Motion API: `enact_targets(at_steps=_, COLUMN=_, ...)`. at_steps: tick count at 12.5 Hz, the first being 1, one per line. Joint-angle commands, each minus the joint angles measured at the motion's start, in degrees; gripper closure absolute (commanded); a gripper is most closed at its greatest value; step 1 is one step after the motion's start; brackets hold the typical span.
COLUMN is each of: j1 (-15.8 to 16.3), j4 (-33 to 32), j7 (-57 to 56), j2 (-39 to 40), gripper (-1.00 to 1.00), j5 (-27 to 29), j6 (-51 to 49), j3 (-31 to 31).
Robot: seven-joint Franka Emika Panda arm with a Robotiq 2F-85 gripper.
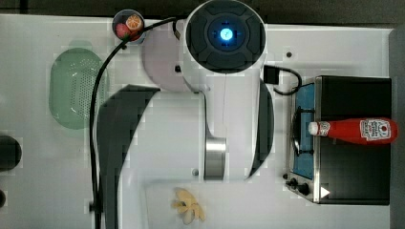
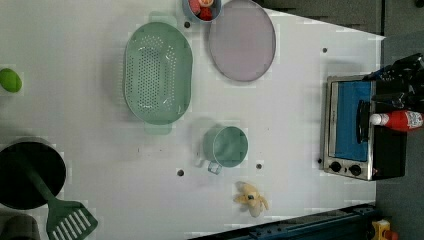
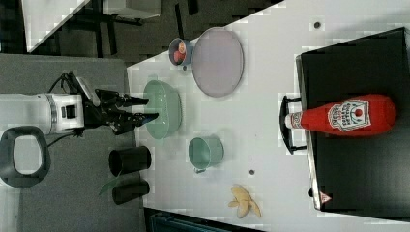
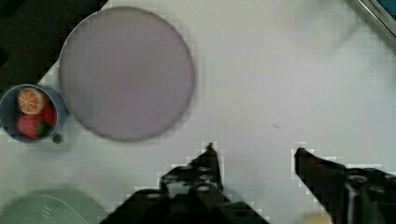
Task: Pick Ketchup from oven and place it on table.
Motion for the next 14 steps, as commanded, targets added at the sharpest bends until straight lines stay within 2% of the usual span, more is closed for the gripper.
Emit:
enact_targets(at_steps=1, j1=-2.25, j4=-8.63, j7=0.19, j2=-23.17, gripper=-0.59, j5=-2.42, j6=-11.05, j3=-0.79)
enact_targets(at_steps=3, j1=-2.31, j4=-8.62, j7=0.19, j2=-23.15, gripper=-0.99, j5=-2.42, j6=-11.03, j3=-0.94)
enact_targets(at_steps=8, j1=-3.25, j4=-8.61, j7=0.19, j2=-21.89, gripper=-1.00, j5=-2.45, j6=-9.65, j3=-5.62)
enact_targets(at_steps=14, j1=-4.73, j4=-8.36, j7=0.00, j2=-13.90, gripper=-1.00, j5=-2.47, j6=-1.31, j3=-17.43)
